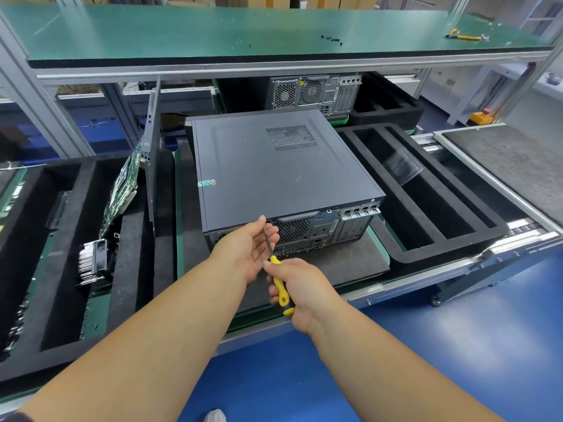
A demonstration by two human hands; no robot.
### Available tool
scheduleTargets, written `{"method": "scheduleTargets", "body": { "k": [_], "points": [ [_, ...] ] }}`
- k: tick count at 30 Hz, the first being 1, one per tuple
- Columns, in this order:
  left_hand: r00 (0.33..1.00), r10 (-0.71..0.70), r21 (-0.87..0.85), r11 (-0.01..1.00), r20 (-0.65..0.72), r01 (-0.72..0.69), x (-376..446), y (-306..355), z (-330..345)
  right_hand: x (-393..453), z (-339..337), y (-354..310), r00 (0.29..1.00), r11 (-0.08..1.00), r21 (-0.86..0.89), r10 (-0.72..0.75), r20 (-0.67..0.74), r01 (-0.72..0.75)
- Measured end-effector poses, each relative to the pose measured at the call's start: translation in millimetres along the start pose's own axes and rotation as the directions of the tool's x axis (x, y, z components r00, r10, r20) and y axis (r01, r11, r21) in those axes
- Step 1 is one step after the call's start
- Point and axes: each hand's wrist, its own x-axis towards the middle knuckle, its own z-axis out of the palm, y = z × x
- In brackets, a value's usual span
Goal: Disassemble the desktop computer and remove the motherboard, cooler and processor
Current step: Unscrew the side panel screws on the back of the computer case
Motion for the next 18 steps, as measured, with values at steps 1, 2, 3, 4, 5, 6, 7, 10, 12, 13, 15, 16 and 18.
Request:
{"method": "scheduleTargets", "body": {
  "k": [1, 2, 3, 4, 5, 6, 7, 10, 12, 13, 15, 16, 18],
  "points": [
    [1.0, 0.007, 0.004, 1.0, -0.005, -0.007, 0, -1, 0, 0, 0, 0, 1.0, 1.0, 0.009, 0.003, 0.004, -0.003],
    [1.0, 0.015, 0.007, 1.0, -0.011, -0.015, 0, -1, 0, 0, 0, 0, 1.0, 1.0, 0.022, 0.012, 0.009, -0.012],
    [1.0, 0.022, 0.008, 1.0, -0.014, -0.022, 0, -2, 0, 0, 0, 0, 1.0, 0.999, 0.045, 0.025, 0.017, -0.026],
    [1.0, 0.027, 0.006, 1.0, -0.016, -0.027, 0, -3, 0, 0, 0, 0, 0.999, 0.996, 0.079, 0.042, 0.027, -0.044],
    [0.999, 0.03, 0.004, 1.0, -0.016, -0.03, 0, -3, -1, 0, 0, 0, 0.997, 0.99, 0.12, 0.064, 0.036, -0.068],
    [0.999, 0.031, 0.004, 0.999, -0.017, -0.031, 0, -4, -1, -1, -1, -1, 0.995, 0.983, 0.156, 0.087, 0.041, -0.093],
    [0.999, 0.034, 0.006, 0.999, -0.019, -0.034, 0, -4, -2, -2, -2, -1, 0.993, 0.977, 0.179, 0.106, 0.043, -0.112],
    [0.998, 0.05, 0.007, 0.999, -0.022, -0.05, -1, -6, -3, -1, -6, -3, 0.992, 0.977, 0.176, 0.118, 0.046, -0.124],
    [0.998, 0.063, 0.003, 0.998, -0.02, -0.063, -1, -7, -2, -1, -8, -3, 0.994, 0.986, 0.134, 0.094, 0.047, -0.1],
    [0.998, 0.069, 0.0, 0.998, -0.014, -0.069, -1, -8, -2, 0, -9, -3, 0.996, 0.991, 0.109, 0.072, 0.049, -0.077],
    [0.998, 0.068, -0.012, 0.998, 0.007, -0.068, -1, -8, -1, 2, -11, 0, 0.997, 0.995, 0.1, 0.011, 0.081, -0.019],
    [0.998, 0.064, -0.024, 0.998, 0.02, -0.064, -1, -8, 0, 2, -12, 2, 0.995, 0.993, 0.12, -0.02, 0.099, 0.008],
    [0.997, 0.059, -0.046, 0.997, 0.047, -0.057, -2, -8, 0, 4, -14, 6, 0.993, 0.99, 0.128, -0.074, 0.089, 0.063]
  ]
}}
